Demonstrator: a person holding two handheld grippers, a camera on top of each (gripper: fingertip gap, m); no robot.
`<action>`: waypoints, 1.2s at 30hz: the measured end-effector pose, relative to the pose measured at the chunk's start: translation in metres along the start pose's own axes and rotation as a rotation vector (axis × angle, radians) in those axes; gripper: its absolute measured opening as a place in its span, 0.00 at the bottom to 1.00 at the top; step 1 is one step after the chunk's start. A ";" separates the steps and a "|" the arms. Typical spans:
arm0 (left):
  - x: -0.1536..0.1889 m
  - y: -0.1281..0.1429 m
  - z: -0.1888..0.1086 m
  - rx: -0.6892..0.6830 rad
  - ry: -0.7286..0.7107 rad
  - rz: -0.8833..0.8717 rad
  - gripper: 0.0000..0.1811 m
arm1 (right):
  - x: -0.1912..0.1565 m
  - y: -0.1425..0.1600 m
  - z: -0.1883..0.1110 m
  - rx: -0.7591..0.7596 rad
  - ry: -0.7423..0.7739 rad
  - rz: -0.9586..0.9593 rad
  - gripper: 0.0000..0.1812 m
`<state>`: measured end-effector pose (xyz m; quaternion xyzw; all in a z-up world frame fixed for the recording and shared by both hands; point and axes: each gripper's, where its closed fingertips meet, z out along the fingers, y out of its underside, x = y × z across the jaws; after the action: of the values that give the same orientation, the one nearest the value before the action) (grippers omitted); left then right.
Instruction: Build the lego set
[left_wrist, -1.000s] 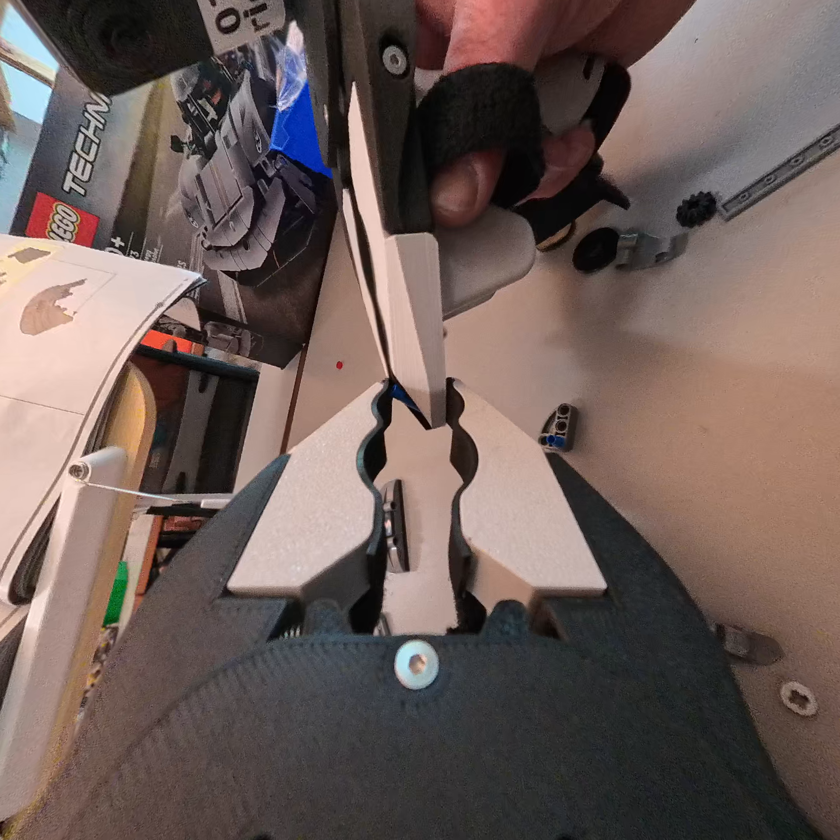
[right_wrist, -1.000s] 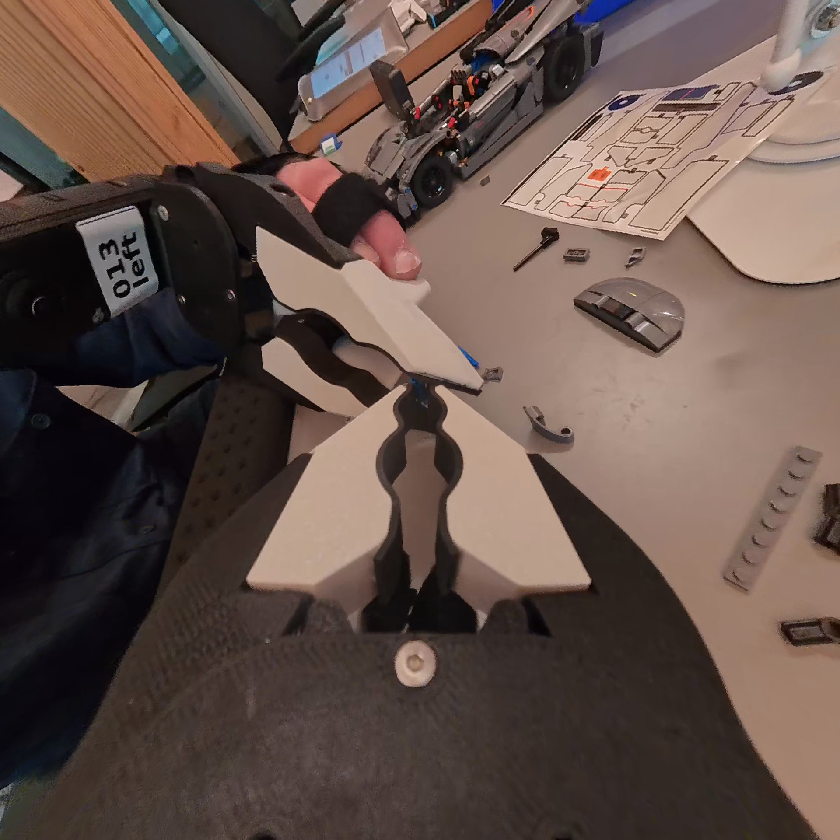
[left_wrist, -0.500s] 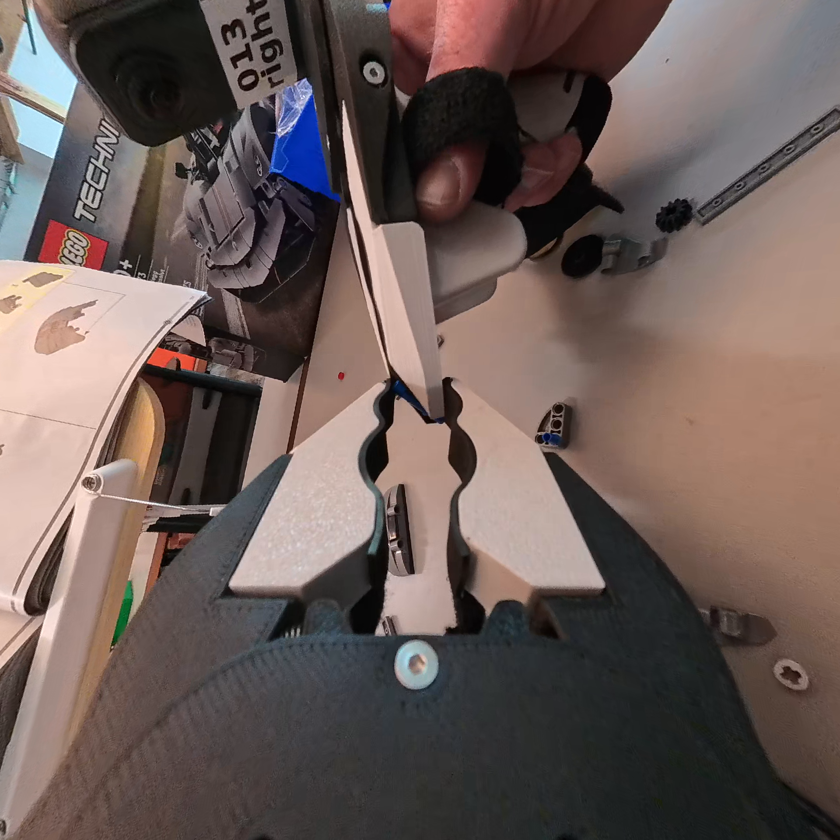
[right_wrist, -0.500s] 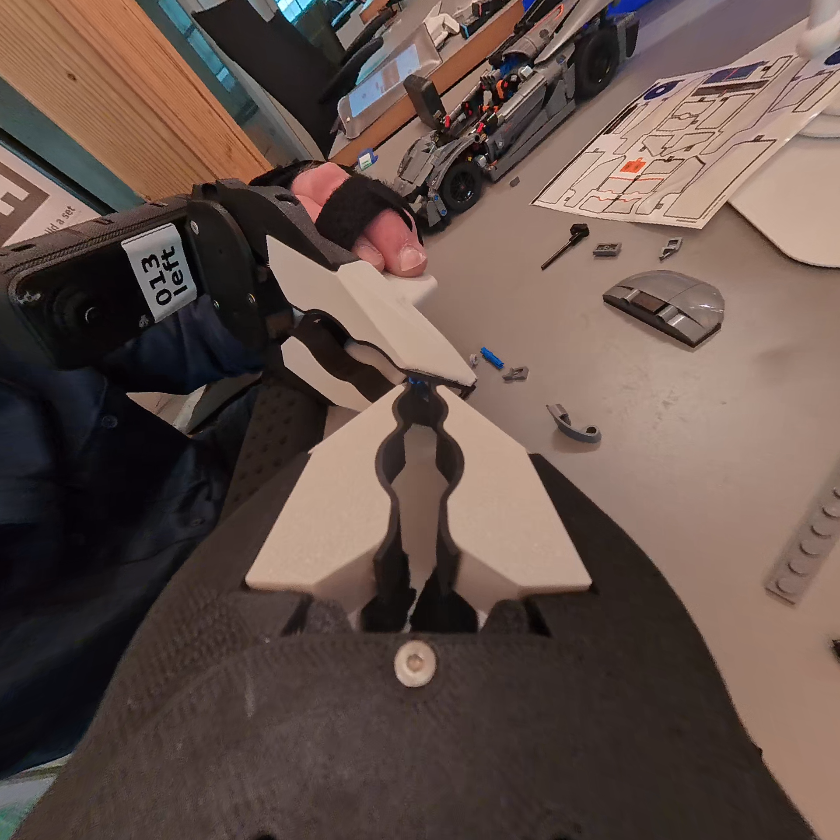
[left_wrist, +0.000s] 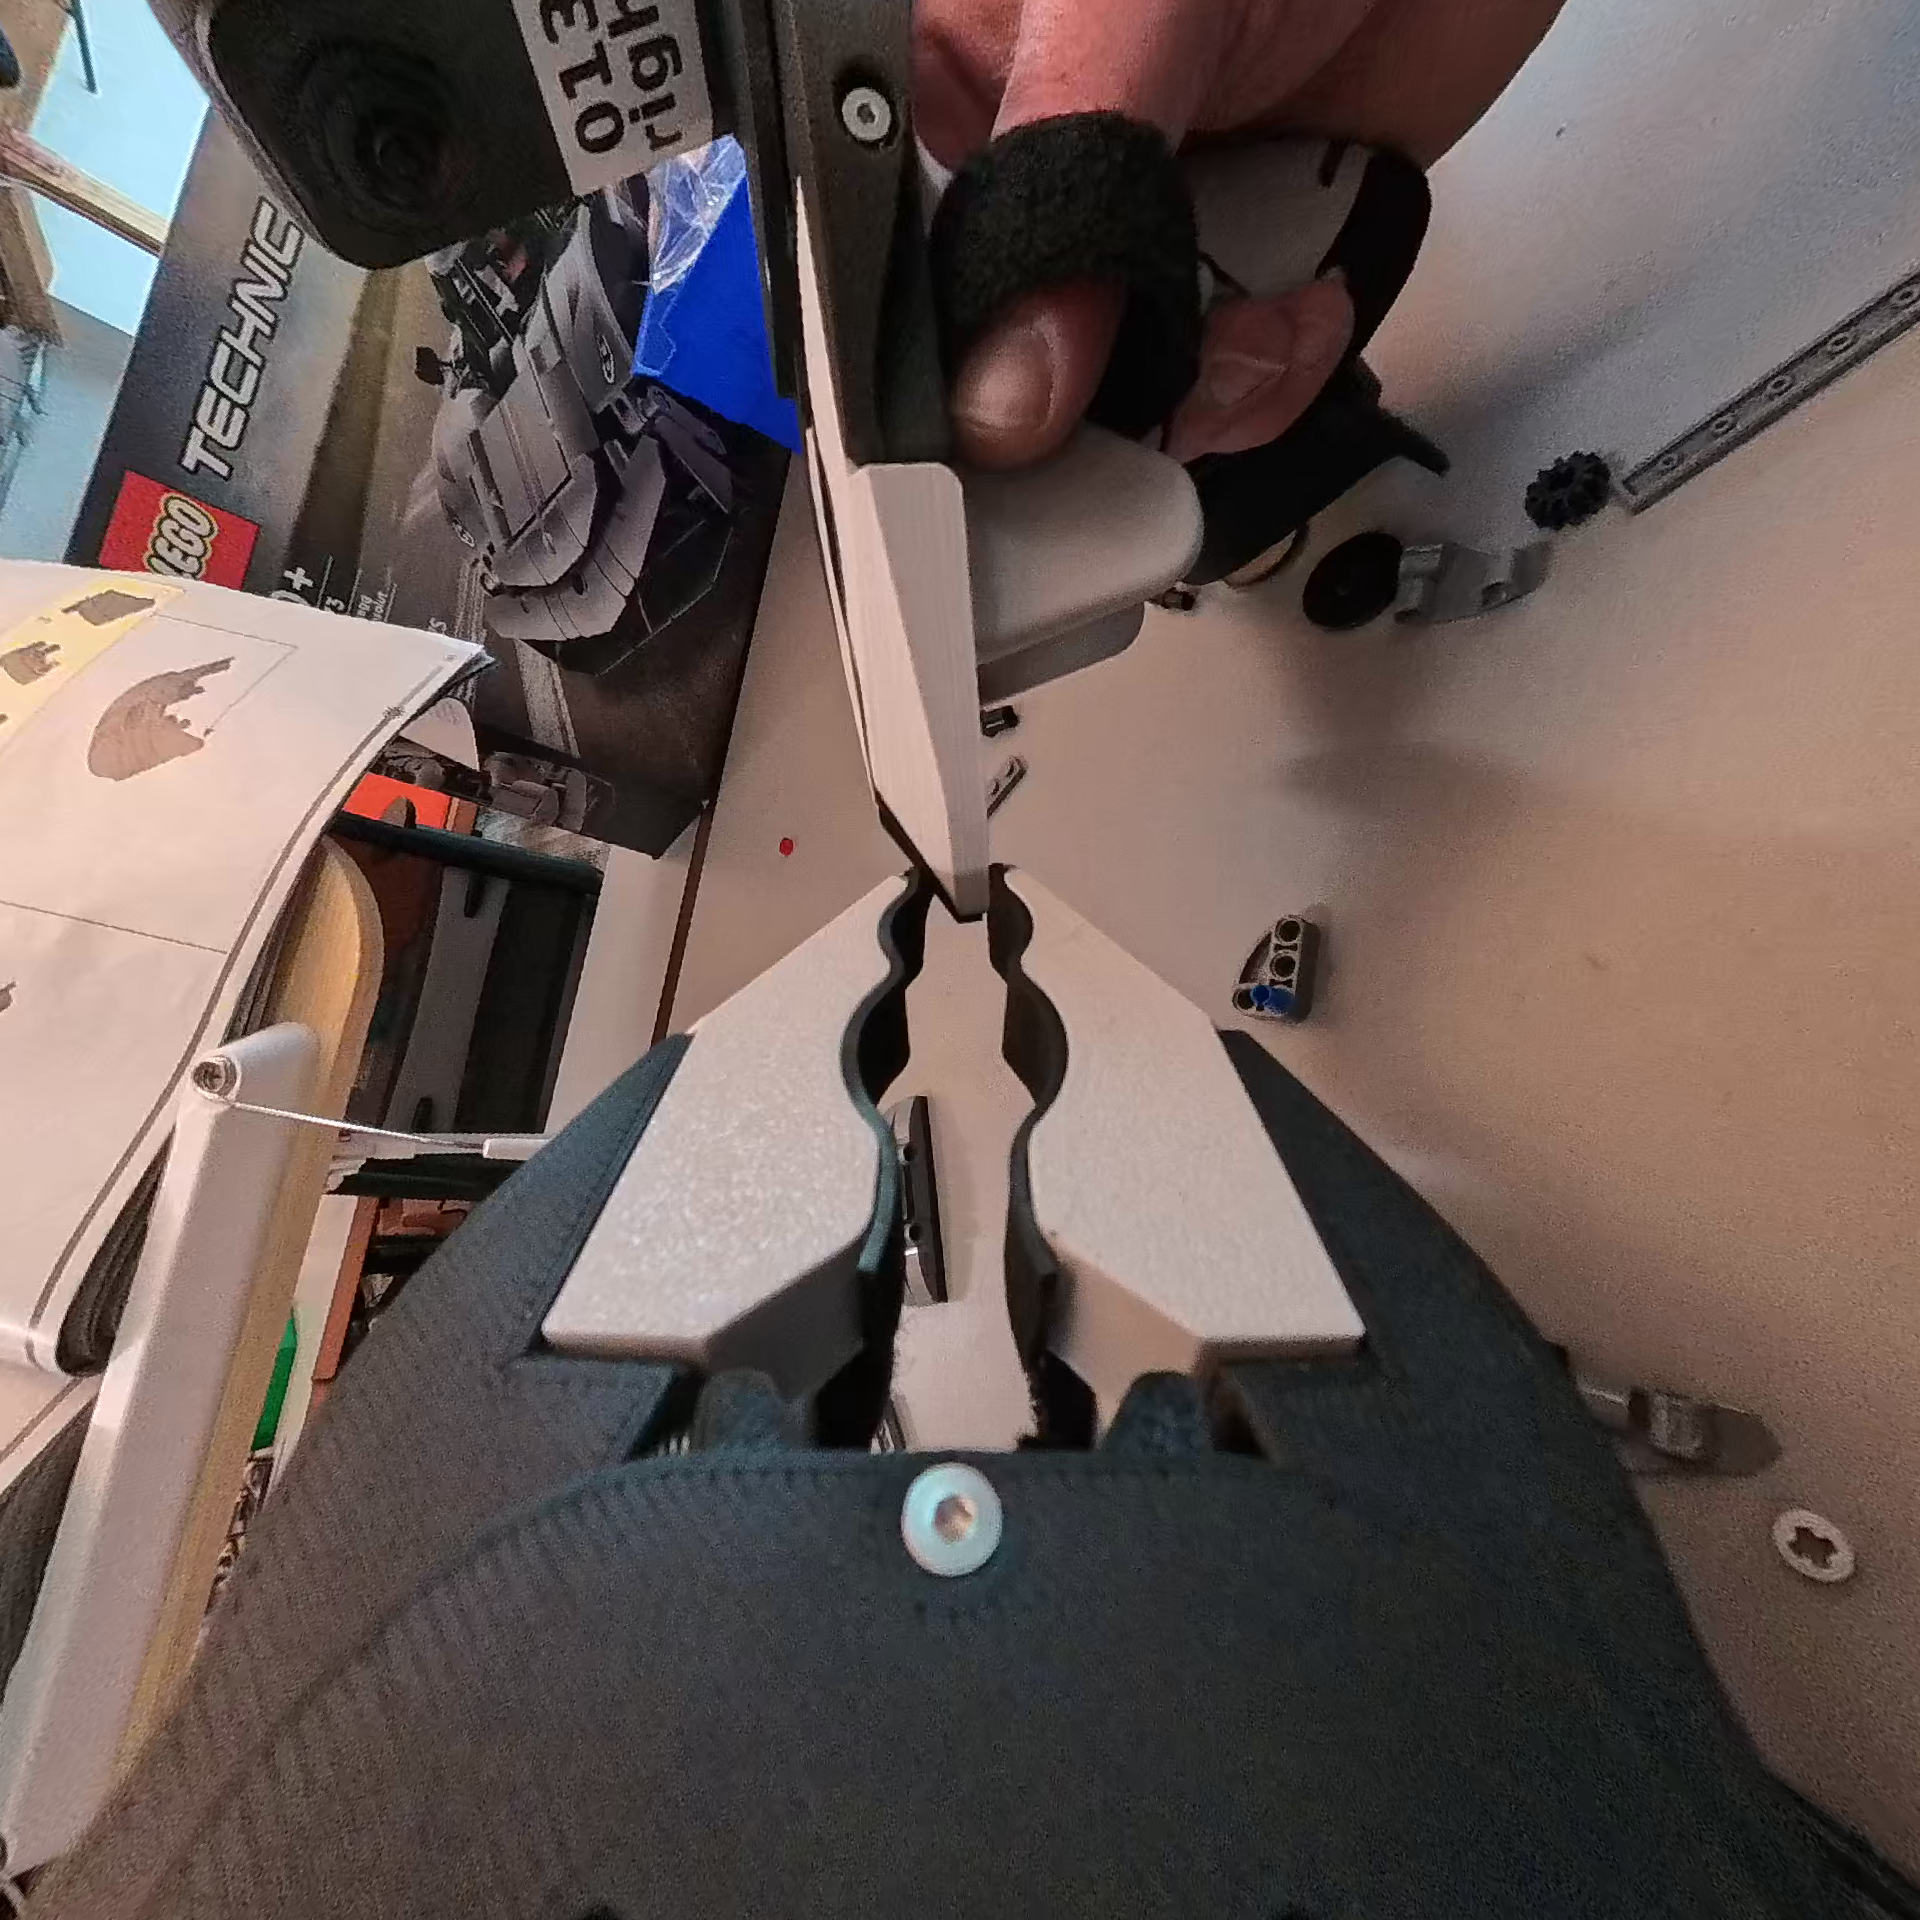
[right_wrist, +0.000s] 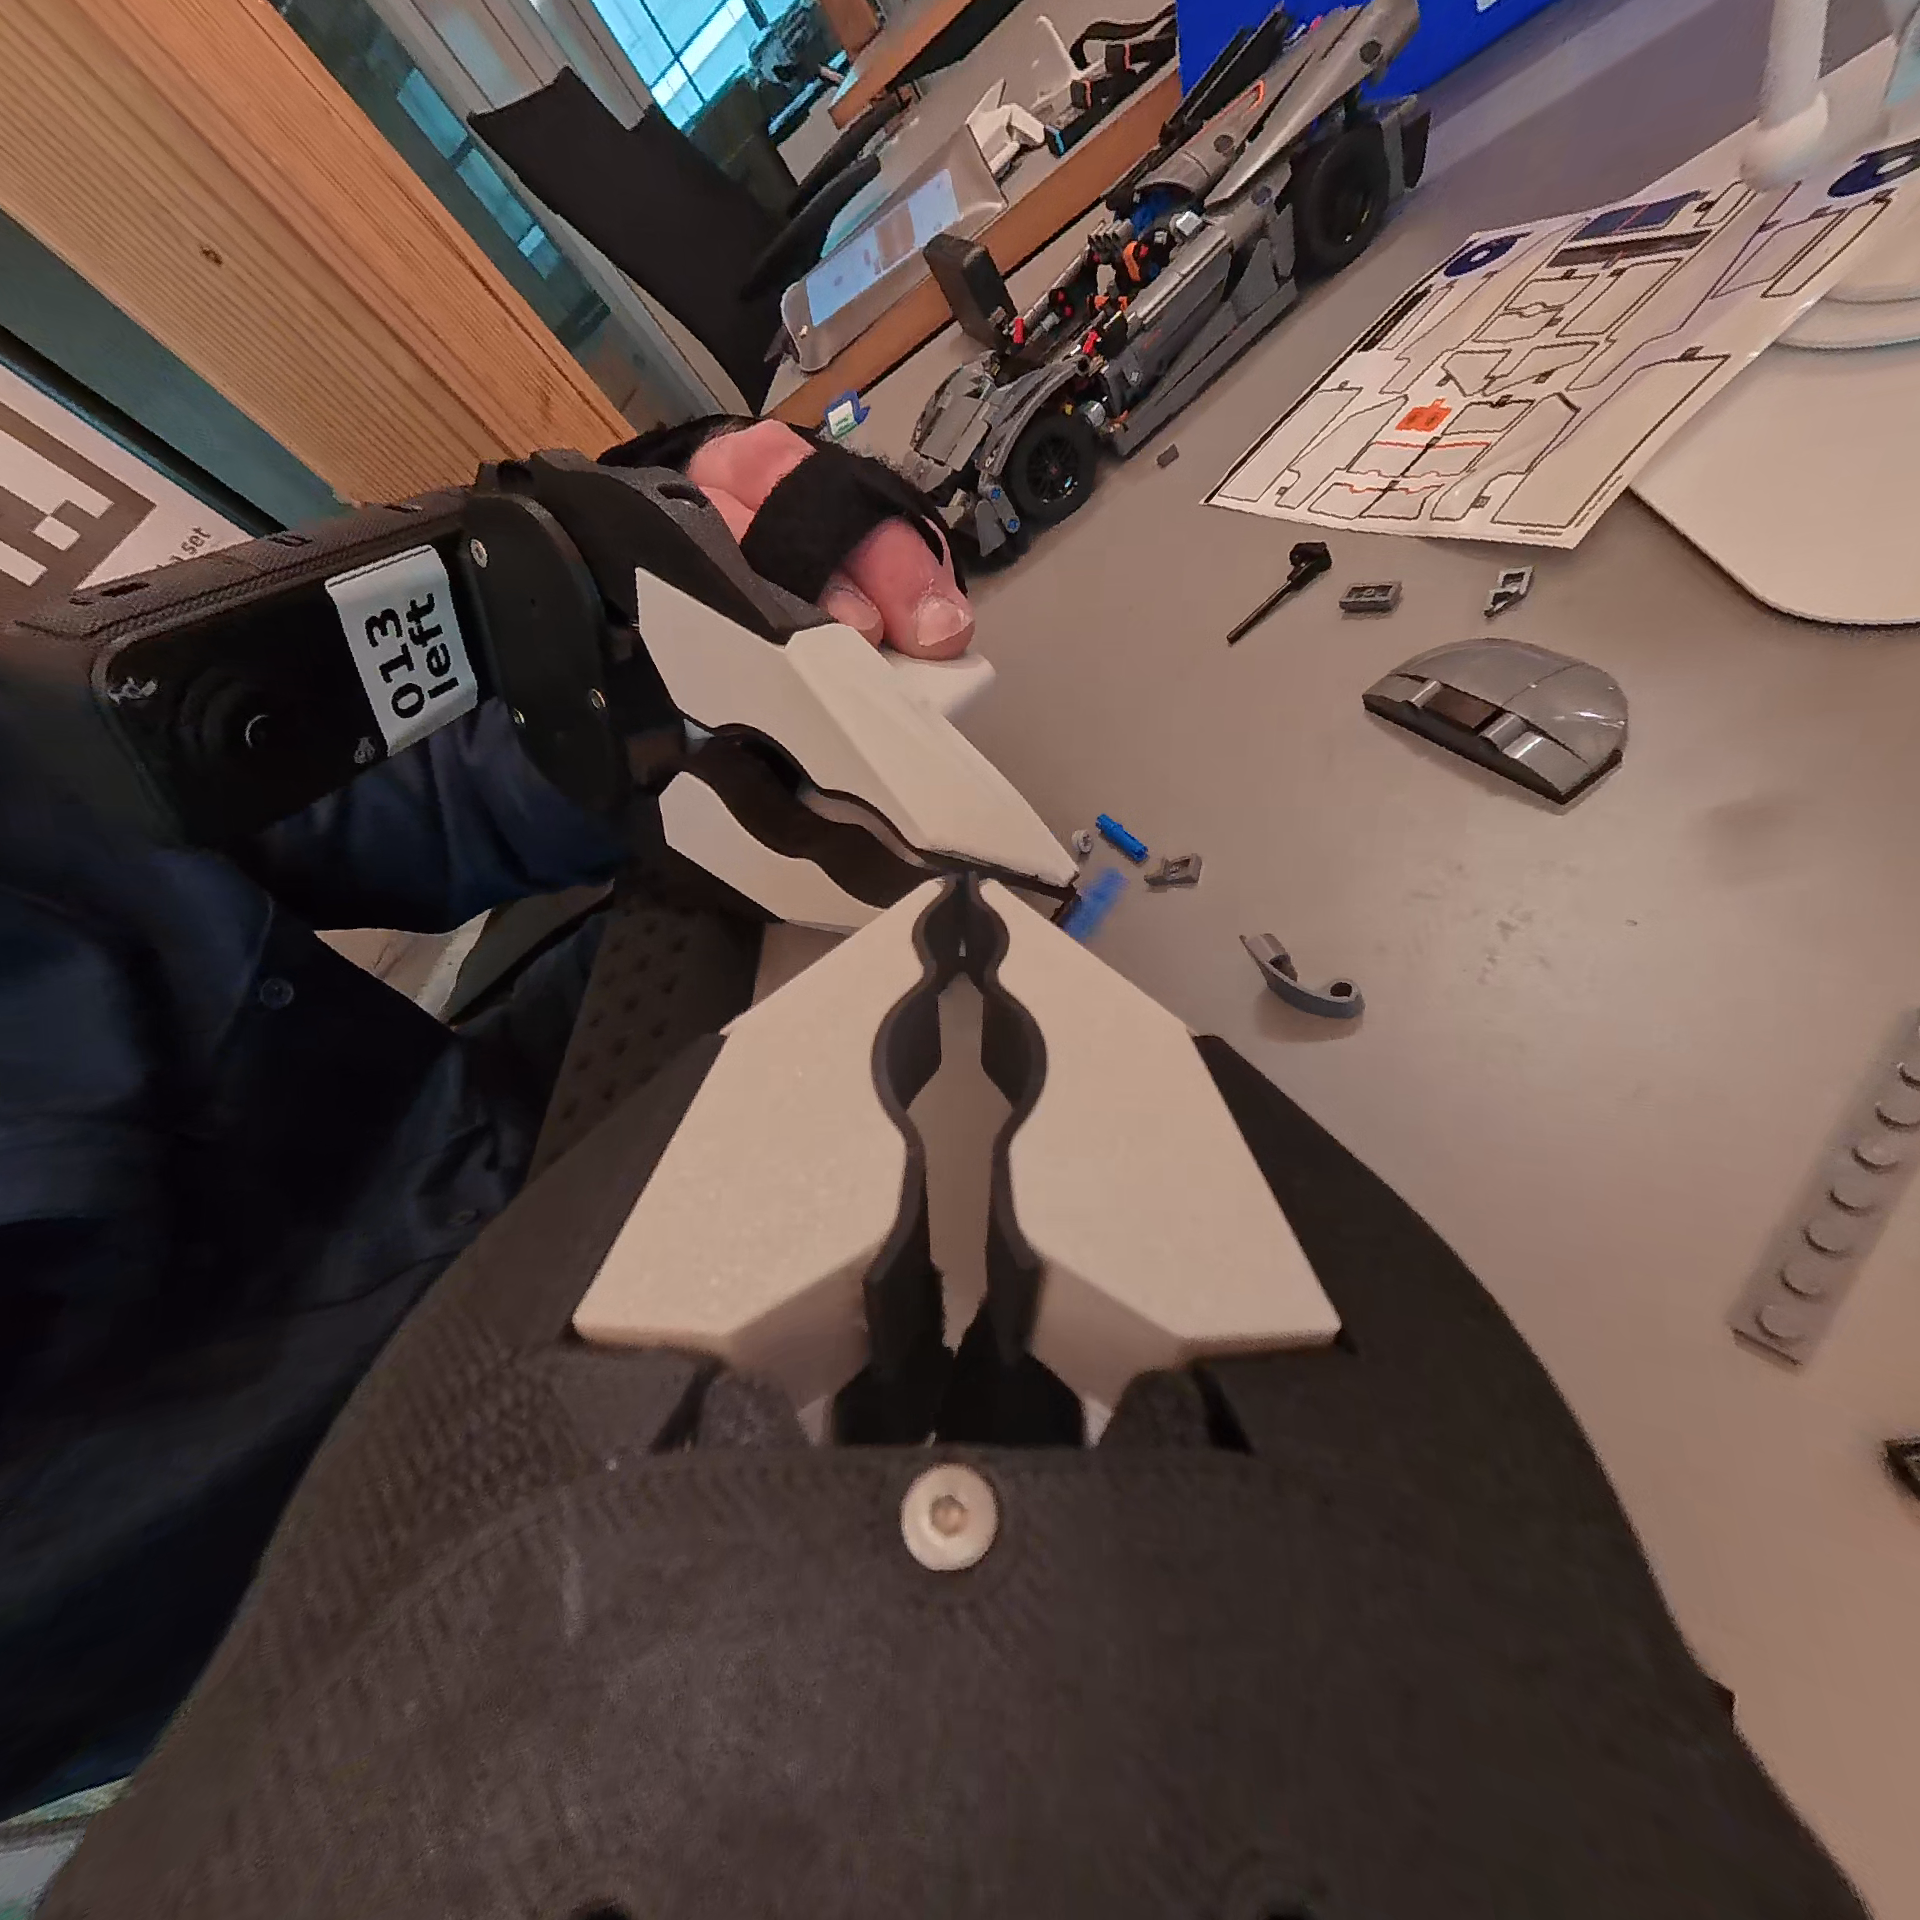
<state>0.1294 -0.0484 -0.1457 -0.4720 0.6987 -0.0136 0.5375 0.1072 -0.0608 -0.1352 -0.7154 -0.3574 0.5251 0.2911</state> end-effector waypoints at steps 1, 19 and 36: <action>0.000 0.000 0.000 -0.001 0.003 -0.003 0.05 | 0.000 0.000 0.000 0.000 -0.001 0.001 0.00; -0.007 0.062 -0.009 -0.131 0.157 -0.230 0.01 | 0.012 0.000 -0.011 -0.007 0.081 -0.010 0.00; -0.003 0.122 0.030 -0.409 0.193 -0.311 0.13 | 0.019 0.001 -0.012 -0.024 0.147 -0.054 0.00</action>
<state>0.0734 0.0361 -0.2203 -0.6687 0.6542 0.0005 0.3534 0.1231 -0.0461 -0.1432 -0.7455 -0.3604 0.4588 0.3222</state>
